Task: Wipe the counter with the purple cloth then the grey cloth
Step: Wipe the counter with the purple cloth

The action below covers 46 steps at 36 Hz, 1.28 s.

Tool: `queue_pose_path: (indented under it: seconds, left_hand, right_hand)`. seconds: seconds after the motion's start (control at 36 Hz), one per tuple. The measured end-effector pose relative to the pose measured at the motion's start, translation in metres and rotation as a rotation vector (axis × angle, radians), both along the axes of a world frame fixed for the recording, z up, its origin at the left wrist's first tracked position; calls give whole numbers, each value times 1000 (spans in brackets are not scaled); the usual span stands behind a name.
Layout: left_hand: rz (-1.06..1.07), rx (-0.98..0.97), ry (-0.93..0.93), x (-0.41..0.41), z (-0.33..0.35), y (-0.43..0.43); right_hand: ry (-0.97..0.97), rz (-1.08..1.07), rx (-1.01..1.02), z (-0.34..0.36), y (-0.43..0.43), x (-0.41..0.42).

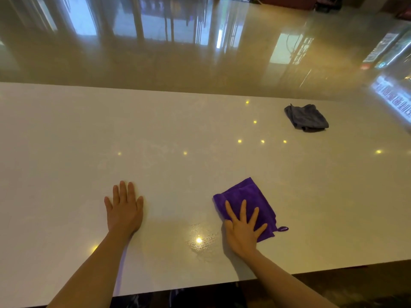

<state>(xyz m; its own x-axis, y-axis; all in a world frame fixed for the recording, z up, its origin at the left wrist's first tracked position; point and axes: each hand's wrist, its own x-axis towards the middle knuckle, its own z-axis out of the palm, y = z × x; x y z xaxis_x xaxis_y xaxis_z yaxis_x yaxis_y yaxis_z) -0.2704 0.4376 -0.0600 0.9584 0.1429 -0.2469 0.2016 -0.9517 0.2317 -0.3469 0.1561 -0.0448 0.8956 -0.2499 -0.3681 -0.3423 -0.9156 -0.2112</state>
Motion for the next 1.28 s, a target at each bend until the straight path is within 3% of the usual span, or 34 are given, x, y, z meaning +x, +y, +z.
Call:
queue_pose_path:
  seconds: [0.36, 0.58, 0.75, 0.92, 1.17, 1.28]
  left_hand:
    - [-2, -25, 8, 1, -1, 2]
    - [-27, -54, 1, -5, 12, -8]
    - [-8, -267, -127, -36, 23, -47]
    - [75, -689, -4, -55, 38, -75]
    - [-109, -504, 131, -43, 47, -90]
    - [-102, -530, 130, -42, 45, -90]
  right_hand:
    - [119, 104, 70, 3, 117, 4]
    - [175, 165, 139, 20, 98, 11]
    - [-21, 8, 170, 35, 50, 31]
    - [56, -155, 194, 34, 7, 60]
    - [114, -7, 101, 27, 8, 61]
    - [65, 81, 189, 29, 10, 58]
